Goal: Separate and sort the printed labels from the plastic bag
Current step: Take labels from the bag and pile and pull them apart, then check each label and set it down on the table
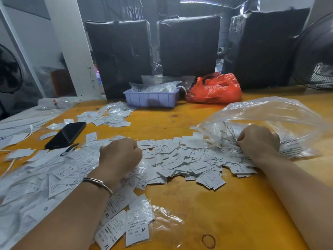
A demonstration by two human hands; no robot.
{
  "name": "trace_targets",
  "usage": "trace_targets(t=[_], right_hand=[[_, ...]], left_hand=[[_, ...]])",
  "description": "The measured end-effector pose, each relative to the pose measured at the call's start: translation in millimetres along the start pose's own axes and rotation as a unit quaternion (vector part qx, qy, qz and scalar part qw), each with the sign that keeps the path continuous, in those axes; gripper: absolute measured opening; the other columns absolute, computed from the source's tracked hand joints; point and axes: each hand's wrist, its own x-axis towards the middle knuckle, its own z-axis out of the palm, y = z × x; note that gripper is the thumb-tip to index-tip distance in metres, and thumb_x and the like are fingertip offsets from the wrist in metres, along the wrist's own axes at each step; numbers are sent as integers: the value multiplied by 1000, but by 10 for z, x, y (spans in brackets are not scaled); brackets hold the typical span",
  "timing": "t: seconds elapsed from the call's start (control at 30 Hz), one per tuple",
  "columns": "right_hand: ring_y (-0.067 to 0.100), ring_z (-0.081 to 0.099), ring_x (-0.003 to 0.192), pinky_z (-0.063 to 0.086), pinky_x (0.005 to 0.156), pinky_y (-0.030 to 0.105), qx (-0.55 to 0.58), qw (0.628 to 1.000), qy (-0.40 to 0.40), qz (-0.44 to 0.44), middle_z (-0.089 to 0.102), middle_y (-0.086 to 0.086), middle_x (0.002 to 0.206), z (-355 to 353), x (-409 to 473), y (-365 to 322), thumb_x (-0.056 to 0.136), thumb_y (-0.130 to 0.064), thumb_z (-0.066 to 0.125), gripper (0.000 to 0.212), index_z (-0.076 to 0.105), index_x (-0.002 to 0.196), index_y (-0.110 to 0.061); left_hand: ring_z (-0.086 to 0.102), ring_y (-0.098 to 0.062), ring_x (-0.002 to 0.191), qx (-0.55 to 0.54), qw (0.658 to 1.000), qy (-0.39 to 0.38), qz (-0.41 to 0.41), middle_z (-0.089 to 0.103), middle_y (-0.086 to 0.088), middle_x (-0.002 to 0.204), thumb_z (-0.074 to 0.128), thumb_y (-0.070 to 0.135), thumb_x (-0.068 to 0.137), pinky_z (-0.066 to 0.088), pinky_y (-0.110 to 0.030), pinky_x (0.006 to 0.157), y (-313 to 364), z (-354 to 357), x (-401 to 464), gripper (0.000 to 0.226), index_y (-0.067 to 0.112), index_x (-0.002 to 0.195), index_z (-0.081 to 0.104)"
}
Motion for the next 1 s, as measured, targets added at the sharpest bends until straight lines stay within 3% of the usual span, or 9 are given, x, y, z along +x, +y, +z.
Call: trace_targets(t=[0.2,0.3,0.37,0.43,0.57,0.7,0.8,0.9,1.0], right_hand=[[31,51,102,34,87,37,27,995,84,-43,67,9,96,-15,-31,-16,91,-17,55,18,72,84,-18],[34,54,78,37,68,32,80,983,150,-74,64,14,79,-33,-114,-97,89,-14,50,24,65,70,-10],[30,52,63,33,53,26,156,974,141,-86,58,9,63,-43,-193,-175,87,-11,49,28,56,59,-11],[22,57,56,39,50,25,282,950,71,-111,60,7,59,-59,-267,-272,88,-8,50,24,59,65,-11],[15,55,46,39,43,22,521,818,-171,-175,67,14,63,-96,-463,-457,91,-3,55,11,61,83,-1],[21,60,54,42,50,24,559,744,-287,-228,71,17,73,-67,-580,-543,89,-9,61,12,62,90,4],[22,64,60,45,54,24,565,723,-299,-264,73,15,78,-66,-640,-583,86,-16,63,21,63,93,4],[22,66,64,46,54,23,574,726,-275,-262,74,13,80,-51,-636,-593,86,-19,63,22,64,95,1],[12,66,70,49,60,19,484,804,-186,-291,73,3,82,-6,-611,-563,85,-15,68,13,68,97,-8]], left_hand=[[45,-21,111,-22,999,7,27,57,6,105,53,25,87,39,-41,92,39,-10,-13,16,29,98,64],[42,-20,117,-39,997,24,55,56,5,116,56,27,86,37,-42,95,48,18,-19,19,29,104,63],[40,-19,120,-72,993,37,82,55,6,119,58,28,87,38,-40,95,59,30,-27,19,30,105,63],[40,-16,122,-123,984,34,123,54,10,118,61,31,88,36,-33,91,79,28,-35,21,30,109,63],[43,-4,124,-278,938,-58,201,50,18,127,67,52,81,40,-30,100,191,-14,-120,48,35,124,57],[53,6,117,-374,886,-170,214,57,19,128,74,53,68,48,-18,93,315,-75,-224,74,37,136,48],[66,1,98,-408,867,-197,208,71,7,105,79,33,72,54,-16,82,347,-104,-245,57,27,125,59],[70,-11,79,-461,852,-172,179,75,-7,85,77,7,78,55,-18,74,334,-116,-244,20,8,98,73],[69,-10,73,-479,862,-104,131,75,-6,80,73,8,82,53,-16,68,275,-93,-192,6,10,87,74]])
